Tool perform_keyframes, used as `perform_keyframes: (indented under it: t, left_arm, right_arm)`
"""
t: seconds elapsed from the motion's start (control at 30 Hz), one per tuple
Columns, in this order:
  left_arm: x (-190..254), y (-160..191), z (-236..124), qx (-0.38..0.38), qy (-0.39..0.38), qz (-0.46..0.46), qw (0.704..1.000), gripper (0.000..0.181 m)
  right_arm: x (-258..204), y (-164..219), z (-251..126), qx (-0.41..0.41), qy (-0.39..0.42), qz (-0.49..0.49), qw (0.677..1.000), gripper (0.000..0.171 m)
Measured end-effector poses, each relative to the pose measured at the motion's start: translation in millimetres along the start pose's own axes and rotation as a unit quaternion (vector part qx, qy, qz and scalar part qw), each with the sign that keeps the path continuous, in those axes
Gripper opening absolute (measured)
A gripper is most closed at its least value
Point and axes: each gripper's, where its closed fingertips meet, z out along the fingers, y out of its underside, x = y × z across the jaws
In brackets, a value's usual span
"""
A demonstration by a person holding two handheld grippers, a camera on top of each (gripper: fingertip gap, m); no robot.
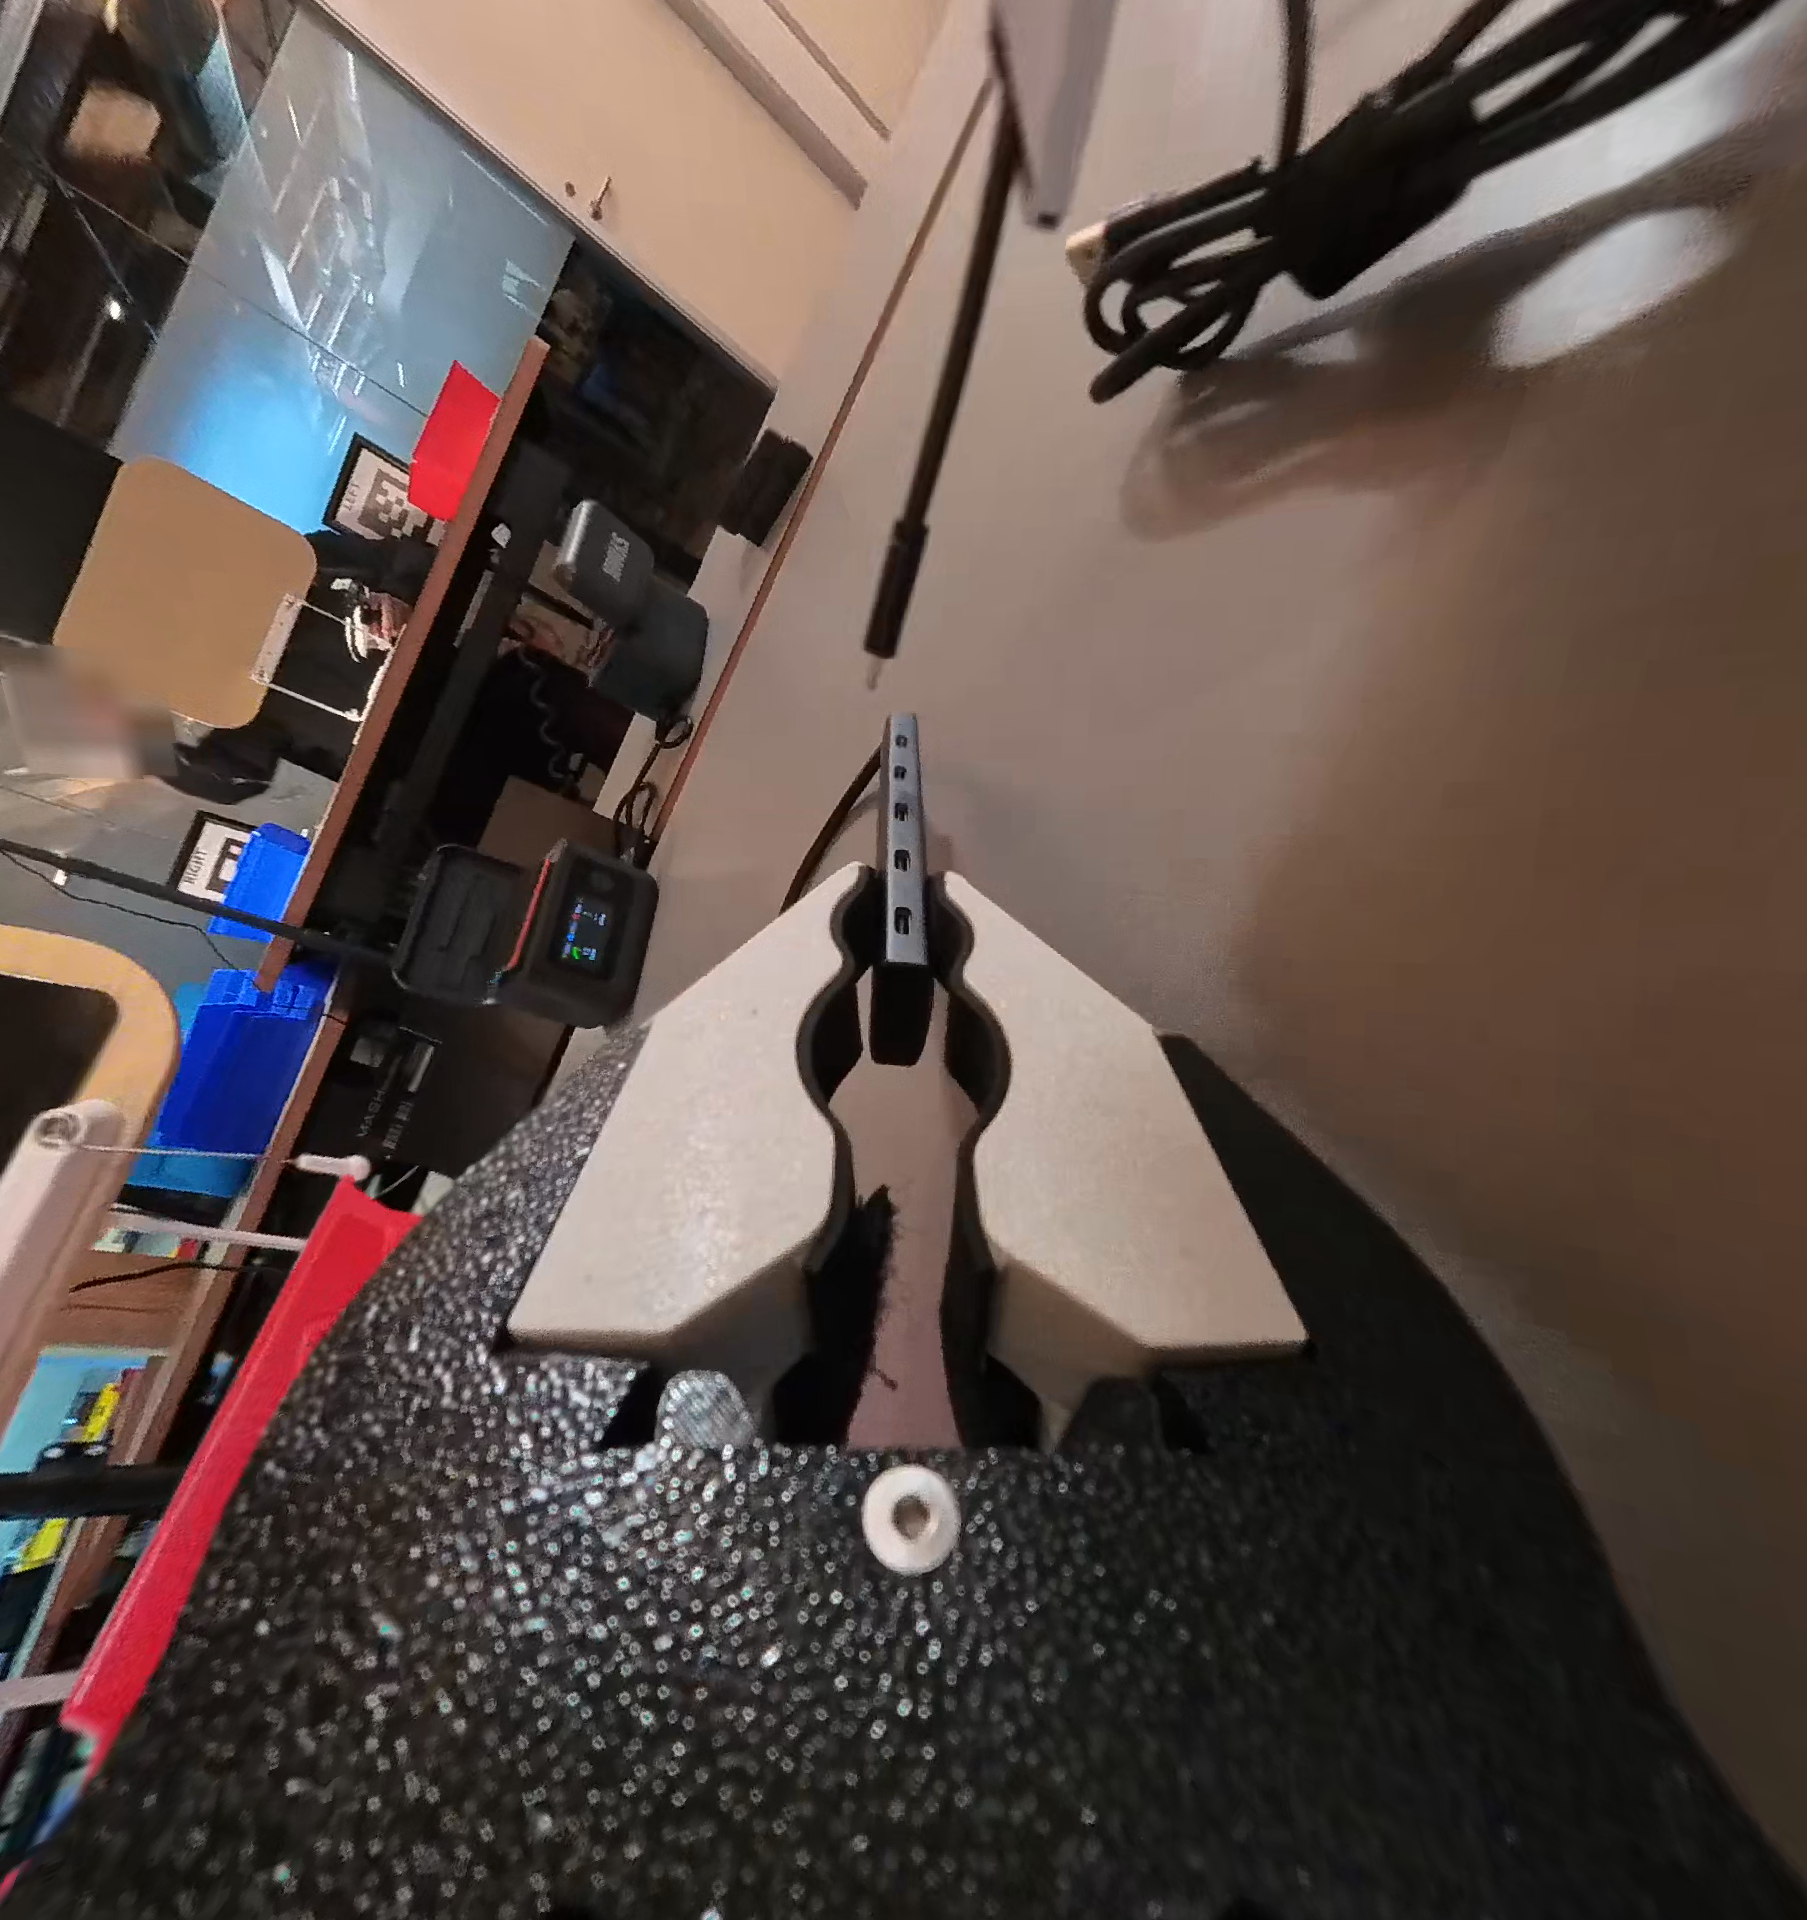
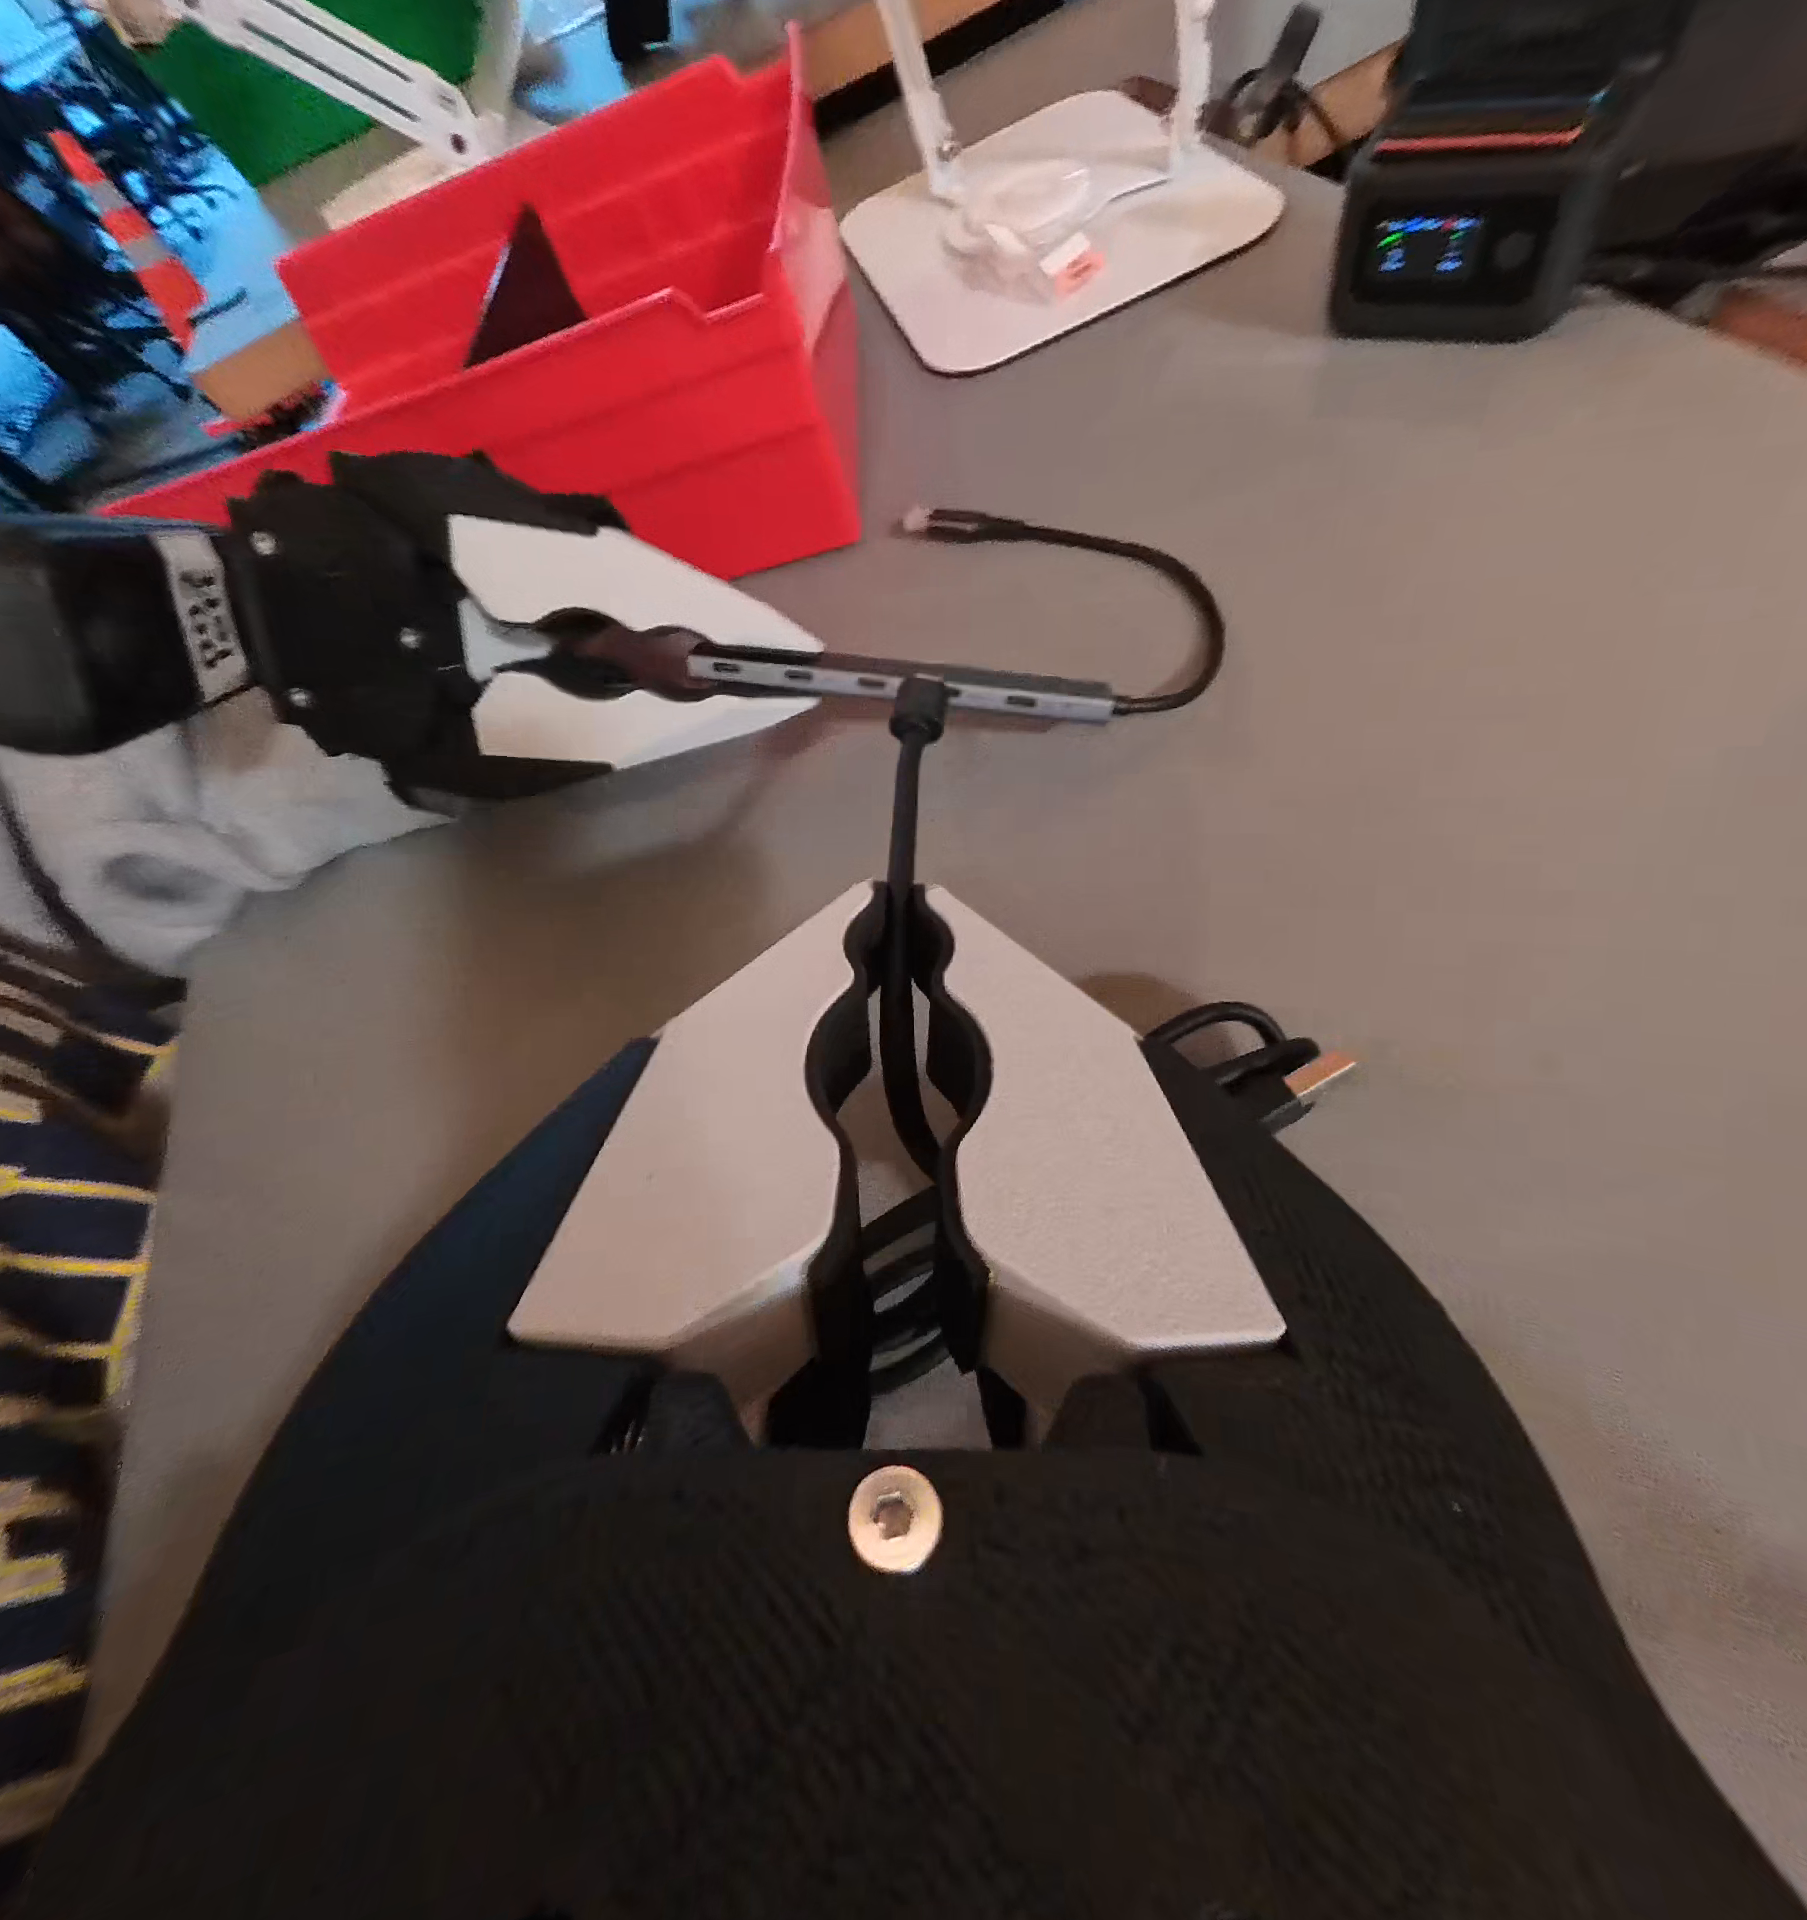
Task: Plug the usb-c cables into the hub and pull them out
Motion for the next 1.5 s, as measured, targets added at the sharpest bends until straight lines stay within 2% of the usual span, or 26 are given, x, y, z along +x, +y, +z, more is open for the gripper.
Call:
perform_keyframes:
  t: [0.67, 1.5]
  left_arm:
    - [3.9, 0.5, 2.7, -0.017, -0.005, 0.040, 0.999, 0.008]
    - [-0.4, 2.7, 5.6, -0.025, -0.005, 0.040, 0.999, 0.008]
  right_arm:
    - [-30.3, 9.9, 21.8, -0.031, -0.032, 0.020, 0.999, 0.001]
    - [-32.7, 6.7, 22.7, -0.020, -0.024, 0.010, 0.999, 0.001]
